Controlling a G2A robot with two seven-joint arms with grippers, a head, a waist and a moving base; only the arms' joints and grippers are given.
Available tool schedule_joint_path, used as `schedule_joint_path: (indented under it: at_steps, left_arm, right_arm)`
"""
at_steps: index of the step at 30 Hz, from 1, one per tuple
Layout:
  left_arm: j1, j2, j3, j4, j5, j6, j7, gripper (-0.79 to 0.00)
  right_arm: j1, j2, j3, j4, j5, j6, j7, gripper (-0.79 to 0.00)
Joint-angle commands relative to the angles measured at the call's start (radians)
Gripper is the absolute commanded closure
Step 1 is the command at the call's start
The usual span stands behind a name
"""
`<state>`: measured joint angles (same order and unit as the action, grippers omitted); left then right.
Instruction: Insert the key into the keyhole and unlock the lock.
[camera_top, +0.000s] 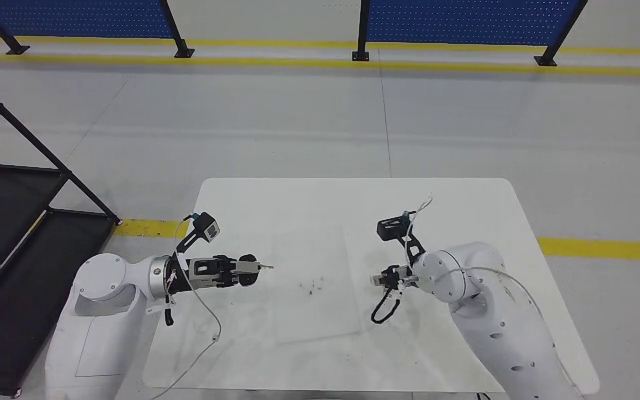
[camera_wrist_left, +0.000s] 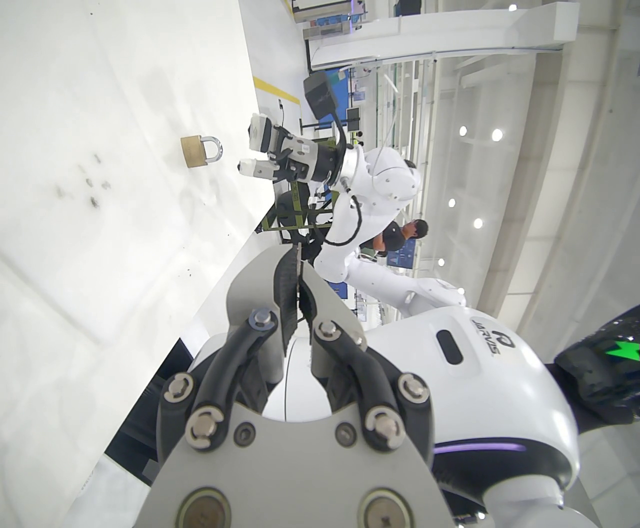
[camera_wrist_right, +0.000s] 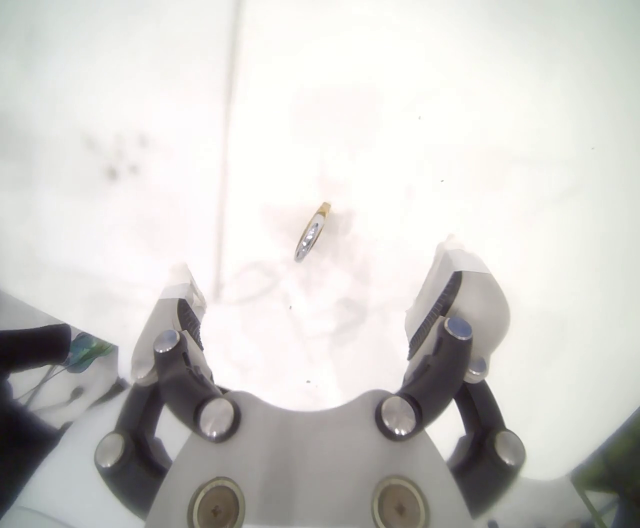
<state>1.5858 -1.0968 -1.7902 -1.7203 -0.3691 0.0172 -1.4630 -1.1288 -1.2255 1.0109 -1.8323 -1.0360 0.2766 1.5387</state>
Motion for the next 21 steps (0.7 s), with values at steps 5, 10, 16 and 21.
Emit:
schedule_joint_path:
  at_steps: [5, 10, 16, 21]
  left_arm:
    - [0.000, 0.000, 0.000, 0.000, 0.000, 0.000, 0.000, 0.000]
    - [0.000, 0.000, 0.000, 0.000, 0.000, 0.000, 0.000, 0.000]
    - [0.000, 0.000, 0.000, 0.000, 0.000, 0.000, 0.000, 0.000]
    - [0.000, 0.000, 0.000, 0.000, 0.000, 0.000, 0.000, 0.000]
  right_arm:
    - [0.062, -0.006, -0.070, 0.085, 0.024, 0.008, -0.003, -0.785]
    - [0.086, -0.007, -0.119, 0.126, 0.019, 0.008, -0.003, -0.785]
    - [0.090, -0.009, -0.146, 0.148, 0.009, 0.008, -0.003, -0.785]
    - [0.088, -0.014, -0.161, 0.176, 0.009, 0.008, -0.003, -0.785]
